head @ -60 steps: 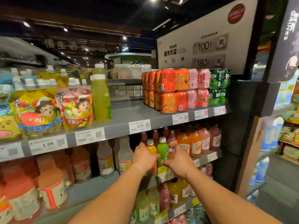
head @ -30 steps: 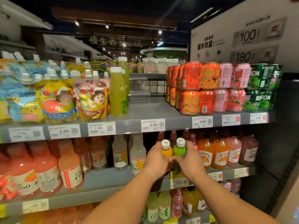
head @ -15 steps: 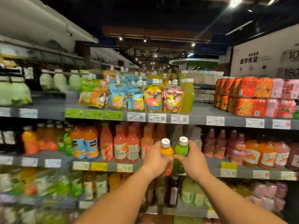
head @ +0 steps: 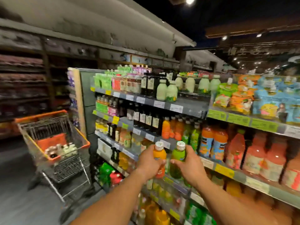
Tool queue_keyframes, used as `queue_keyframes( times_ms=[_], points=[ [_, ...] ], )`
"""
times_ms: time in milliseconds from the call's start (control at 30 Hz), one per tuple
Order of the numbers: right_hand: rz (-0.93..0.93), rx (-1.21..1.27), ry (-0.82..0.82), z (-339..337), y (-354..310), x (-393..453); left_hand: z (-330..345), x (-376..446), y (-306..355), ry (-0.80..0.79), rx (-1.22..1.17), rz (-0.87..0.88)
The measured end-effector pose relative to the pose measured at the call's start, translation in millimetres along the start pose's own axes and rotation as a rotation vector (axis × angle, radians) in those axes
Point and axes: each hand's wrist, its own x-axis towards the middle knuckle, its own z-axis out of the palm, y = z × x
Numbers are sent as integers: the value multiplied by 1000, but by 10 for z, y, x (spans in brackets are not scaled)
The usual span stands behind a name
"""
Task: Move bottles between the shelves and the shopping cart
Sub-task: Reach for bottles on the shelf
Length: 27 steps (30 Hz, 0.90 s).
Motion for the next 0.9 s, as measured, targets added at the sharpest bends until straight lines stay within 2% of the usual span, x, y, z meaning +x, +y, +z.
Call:
queue_keyframes(
  times_ms=[300, 533, 667, 900],
  points=[
    [-154, 173, -283, 2206, -1118, 688, -1799, 332, -1590, 277, 165, -240],
    [-232, 298, -507, 3822, -1920, 1591, -3025, 1092, -2474, 371, 258, -379],
    [-269, 299, -559, 4610, -2426, 2081, -3651, 1503, -2915, 473, 189, -436],
    [-326, 193, -612, 5970, -2995, 2725, -4414, 2277, -3944, 525, 115, -485]
  ],
)
